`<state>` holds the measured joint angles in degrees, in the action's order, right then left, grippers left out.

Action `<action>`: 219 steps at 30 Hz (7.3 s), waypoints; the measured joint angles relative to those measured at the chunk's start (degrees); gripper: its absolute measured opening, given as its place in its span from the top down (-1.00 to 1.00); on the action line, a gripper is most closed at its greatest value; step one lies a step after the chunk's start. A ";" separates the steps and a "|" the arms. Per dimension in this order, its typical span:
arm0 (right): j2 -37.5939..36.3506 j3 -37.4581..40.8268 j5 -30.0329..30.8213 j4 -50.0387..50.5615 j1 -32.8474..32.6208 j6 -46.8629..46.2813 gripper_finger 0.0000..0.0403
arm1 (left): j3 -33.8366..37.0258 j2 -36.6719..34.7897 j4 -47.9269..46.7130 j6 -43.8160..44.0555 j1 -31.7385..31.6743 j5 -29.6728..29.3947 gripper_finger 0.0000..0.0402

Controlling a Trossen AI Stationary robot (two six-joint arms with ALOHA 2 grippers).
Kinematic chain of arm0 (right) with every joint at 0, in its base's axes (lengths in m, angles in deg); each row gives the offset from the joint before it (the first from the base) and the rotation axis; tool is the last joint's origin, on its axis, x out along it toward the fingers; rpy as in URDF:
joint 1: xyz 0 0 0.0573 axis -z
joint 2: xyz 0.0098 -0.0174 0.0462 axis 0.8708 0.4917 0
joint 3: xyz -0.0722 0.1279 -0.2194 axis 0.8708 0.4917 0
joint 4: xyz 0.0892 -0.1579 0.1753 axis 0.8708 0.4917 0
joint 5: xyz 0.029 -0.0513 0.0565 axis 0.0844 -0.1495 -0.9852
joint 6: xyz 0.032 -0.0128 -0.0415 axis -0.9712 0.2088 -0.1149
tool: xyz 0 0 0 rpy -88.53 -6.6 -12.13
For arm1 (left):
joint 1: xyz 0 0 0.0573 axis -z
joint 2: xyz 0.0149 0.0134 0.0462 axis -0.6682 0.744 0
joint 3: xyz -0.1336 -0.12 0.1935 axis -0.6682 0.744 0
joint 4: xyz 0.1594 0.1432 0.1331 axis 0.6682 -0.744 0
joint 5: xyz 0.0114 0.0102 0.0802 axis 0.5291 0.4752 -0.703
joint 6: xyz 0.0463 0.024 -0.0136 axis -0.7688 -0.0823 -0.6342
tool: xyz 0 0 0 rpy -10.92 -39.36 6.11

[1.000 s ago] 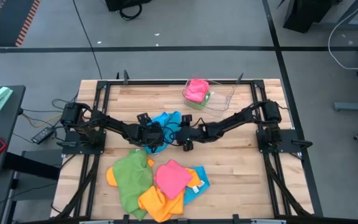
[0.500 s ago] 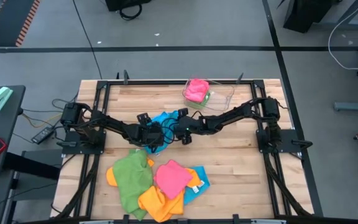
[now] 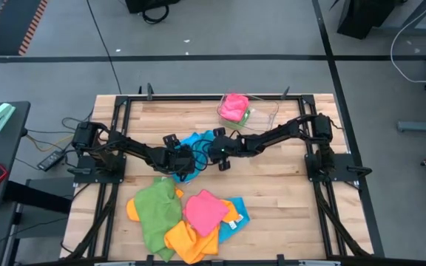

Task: Fold microfiber towels
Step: Fold the top blue towel

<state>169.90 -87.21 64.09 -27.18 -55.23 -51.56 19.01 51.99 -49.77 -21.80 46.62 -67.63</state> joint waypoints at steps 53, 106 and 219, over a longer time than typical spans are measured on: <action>-4.52 -16.03 -33.35 54.14 -6.46 -10.54 0.27 | -0.13 -0.22 -3.40 -6.88 18.08 -0.22 -0.42; 4.15 -9.07 -35.25 2.40 6.91 -8.42 0.66 | -1.40 -0.13 -5.27 -6.82 16.85 -0.81 -0.42; -11.18 -4.39 -28.12 28.52 -10.05 -20.85 0.98 | -1.29 -2.21 -21.69 -12.75 6.97 -4.29 -0.42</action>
<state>158.72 -91.60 35.96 1.35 -65.28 -72.41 17.72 49.78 -71.46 -34.55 53.59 -71.92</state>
